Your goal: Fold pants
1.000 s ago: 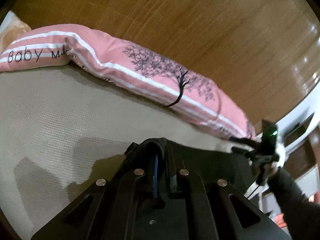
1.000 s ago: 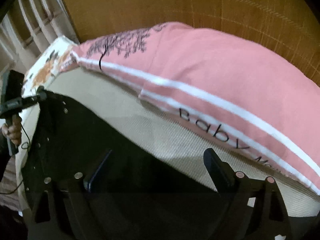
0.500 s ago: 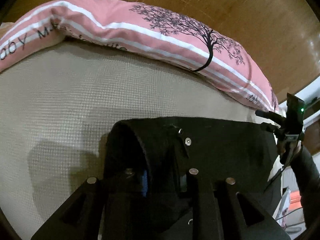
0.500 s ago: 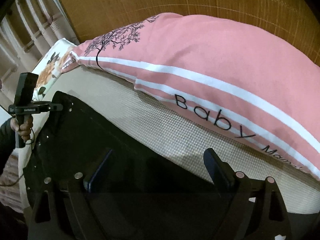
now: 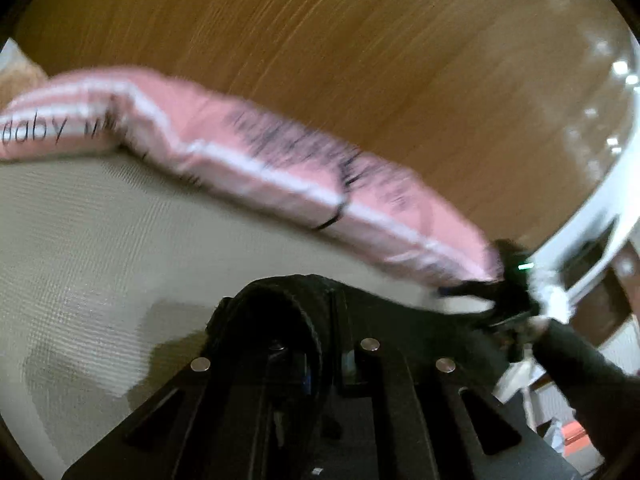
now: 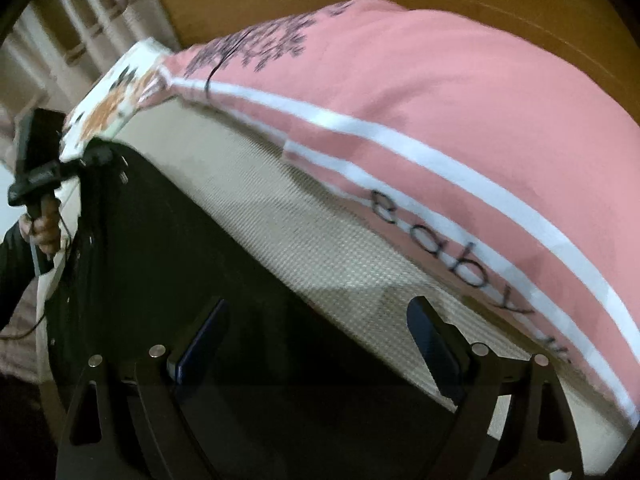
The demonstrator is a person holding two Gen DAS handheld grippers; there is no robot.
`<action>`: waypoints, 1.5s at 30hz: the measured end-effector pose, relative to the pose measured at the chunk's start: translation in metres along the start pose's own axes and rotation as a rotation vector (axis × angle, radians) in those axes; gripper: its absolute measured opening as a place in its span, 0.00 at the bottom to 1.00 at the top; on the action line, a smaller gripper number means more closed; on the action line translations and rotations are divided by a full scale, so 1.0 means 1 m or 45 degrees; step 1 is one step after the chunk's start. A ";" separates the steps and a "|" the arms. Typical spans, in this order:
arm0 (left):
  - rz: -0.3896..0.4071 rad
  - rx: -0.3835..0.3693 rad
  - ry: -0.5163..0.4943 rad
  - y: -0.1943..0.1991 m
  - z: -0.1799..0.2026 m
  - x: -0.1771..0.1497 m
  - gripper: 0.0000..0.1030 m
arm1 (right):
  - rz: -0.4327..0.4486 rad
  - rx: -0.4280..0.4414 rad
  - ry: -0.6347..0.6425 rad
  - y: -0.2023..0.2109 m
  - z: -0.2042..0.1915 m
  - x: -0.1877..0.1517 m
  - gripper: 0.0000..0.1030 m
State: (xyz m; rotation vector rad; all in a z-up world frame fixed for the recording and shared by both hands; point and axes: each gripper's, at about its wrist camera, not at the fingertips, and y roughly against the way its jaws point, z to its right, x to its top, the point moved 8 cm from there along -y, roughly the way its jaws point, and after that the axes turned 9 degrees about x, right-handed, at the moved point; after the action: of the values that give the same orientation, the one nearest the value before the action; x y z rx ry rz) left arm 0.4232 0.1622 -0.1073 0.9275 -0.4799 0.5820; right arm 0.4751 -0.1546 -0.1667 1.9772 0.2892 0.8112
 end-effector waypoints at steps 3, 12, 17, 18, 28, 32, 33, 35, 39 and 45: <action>0.058 -0.035 -0.047 0.024 0.017 0.000 0.07 | -0.071 0.070 0.078 -0.006 -0.012 0.000 0.83; 0.070 -0.018 -0.075 0.039 0.028 -0.001 0.07 | -0.296 0.156 0.214 -0.018 -0.017 -0.013 0.47; 0.056 0.020 -0.077 0.033 0.030 -0.001 0.07 | -0.341 0.135 0.204 -0.008 -0.003 -0.032 0.28; 0.055 0.027 -0.078 0.031 0.030 -0.001 0.07 | -0.338 0.124 0.201 -0.007 0.000 -0.033 0.25; 0.050 0.135 -0.124 0.033 0.029 -0.003 0.07 | -0.203 -0.139 0.254 0.020 -0.020 -0.032 0.08; 0.058 0.142 -0.177 0.051 0.040 -0.007 0.07 | -0.090 -0.282 0.240 0.054 -0.049 -0.038 0.07; 0.056 0.136 -0.190 0.057 0.043 -0.009 0.07 | -0.059 -0.322 0.237 0.065 -0.060 -0.043 0.07; 0.057 0.155 -0.254 0.070 0.051 -0.017 0.08 | -0.023 -0.388 0.233 0.079 -0.078 -0.054 0.06; 0.032 0.143 -0.306 0.100 0.062 -0.042 0.08 | 0.031 -0.466 0.197 0.105 -0.106 -0.090 0.06; -0.092 0.140 -0.357 0.137 0.062 -0.112 0.12 | 0.067 -0.440 0.107 0.110 -0.154 -0.168 0.05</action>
State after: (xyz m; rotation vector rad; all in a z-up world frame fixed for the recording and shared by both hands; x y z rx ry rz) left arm 0.2421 0.1457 -0.0619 1.1341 -0.6671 0.4172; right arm 0.2354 -0.1910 -0.0941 1.6358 0.1348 0.9135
